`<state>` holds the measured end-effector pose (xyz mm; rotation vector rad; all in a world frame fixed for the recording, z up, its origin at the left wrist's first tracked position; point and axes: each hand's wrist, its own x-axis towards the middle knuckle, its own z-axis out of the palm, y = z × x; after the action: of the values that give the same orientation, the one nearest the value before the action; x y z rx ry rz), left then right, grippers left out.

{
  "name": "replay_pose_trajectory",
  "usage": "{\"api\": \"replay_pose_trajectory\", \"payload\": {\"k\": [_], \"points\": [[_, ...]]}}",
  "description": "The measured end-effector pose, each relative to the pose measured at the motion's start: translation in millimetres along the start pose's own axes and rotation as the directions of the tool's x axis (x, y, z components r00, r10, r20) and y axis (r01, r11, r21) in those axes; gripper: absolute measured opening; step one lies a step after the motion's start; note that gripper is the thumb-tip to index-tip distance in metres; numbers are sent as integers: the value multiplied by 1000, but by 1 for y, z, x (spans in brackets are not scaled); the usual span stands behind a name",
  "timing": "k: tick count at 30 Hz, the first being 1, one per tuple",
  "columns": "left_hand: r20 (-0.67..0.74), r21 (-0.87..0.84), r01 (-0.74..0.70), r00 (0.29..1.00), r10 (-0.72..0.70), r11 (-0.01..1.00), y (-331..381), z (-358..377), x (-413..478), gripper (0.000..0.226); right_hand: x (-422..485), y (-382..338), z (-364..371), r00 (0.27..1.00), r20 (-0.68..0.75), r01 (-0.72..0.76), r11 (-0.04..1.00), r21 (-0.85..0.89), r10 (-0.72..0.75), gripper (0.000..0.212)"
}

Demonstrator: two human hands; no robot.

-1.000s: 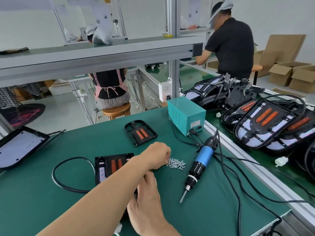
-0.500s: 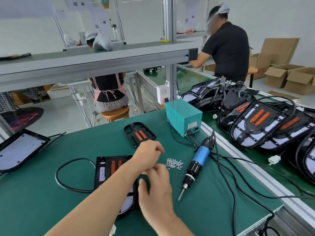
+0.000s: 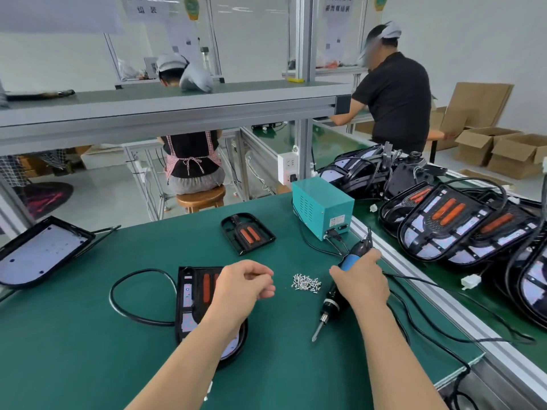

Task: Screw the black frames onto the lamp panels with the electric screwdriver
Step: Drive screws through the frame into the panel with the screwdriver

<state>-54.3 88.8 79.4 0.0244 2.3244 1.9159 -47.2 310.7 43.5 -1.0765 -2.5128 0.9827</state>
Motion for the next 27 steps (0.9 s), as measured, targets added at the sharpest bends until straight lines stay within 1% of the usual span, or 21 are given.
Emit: {"api": "replay_pose_trajectory", "payload": {"k": [2,3,4,5,6,7,8,10,12,14,16,18,19,21,23,27], "points": [[7,-73,38,999,-37,997,-2,-1,-7,11,3,2,0,997,-6,-72,992,106,73,61],[11,-106,54,999,-53,993,-3,-2,-10,10,2,6,1,995,-3,-100,973,207,103,60],[15,-131,66,998,-65,989,-3,-3,-13,9,1,9,2,991,18,-131,931,339,133,58],[19,-149,77,997,-75,986,-4,-3,-15,9,0,10,2,985,64,-171,856,488,160,53],[24,-160,88,996,-86,983,-5,-3,-17,9,-2,11,1,977,130,-213,747,630,169,47],[30,-163,98,995,-95,982,-6,-2,-19,10,-3,11,0,968,194,-250,625,740,158,38],[38,-164,108,994,-103,981,-6,-1,-21,10,-5,9,-2,960,249,-280,514,811,130,28],[56,-191,130,991,-122,973,-7,-1,-25,9,-13,2,-6,950,306,-307,352,884,62,15],[71,-250,157,987,-144,955,-7,-2,-27,9,-20,-10,-10,952,304,-305,205,930,34,11],[81,-320,180,983,-163,930,-8,-6,-30,9,-27,-24,-17,954,301,-301,-11,954,-2,10],[71,-369,187,982,-173,910,-9,-10,-33,8,-31,-39,-29,952,299,-308,-238,921,-72,16],[58,-409,193,981,-186,892,-11,-14,-35,9,-35,-53,-40,942,298,-334,-379,863,-153,27],[63,-433,201,979,-193,879,-11,-16,-35,9,-37,-59,-45,935,299,-353,-423,835,-189,28],[95,-498,230,973,-212,836,-12,-18,-37,11,-40,-68,-48,929,306,-370,-454,811,-210,19],[133,-571,266,963,-232,776,-11,-19,-38,12,-45,-74,-48,938,302,-346,-446,825,-170,15],[170,-671,306,950,-262,675,-8,-22,-38,15,-50,-77,-44,965,234,-261,-389,884,-116,18]]}}
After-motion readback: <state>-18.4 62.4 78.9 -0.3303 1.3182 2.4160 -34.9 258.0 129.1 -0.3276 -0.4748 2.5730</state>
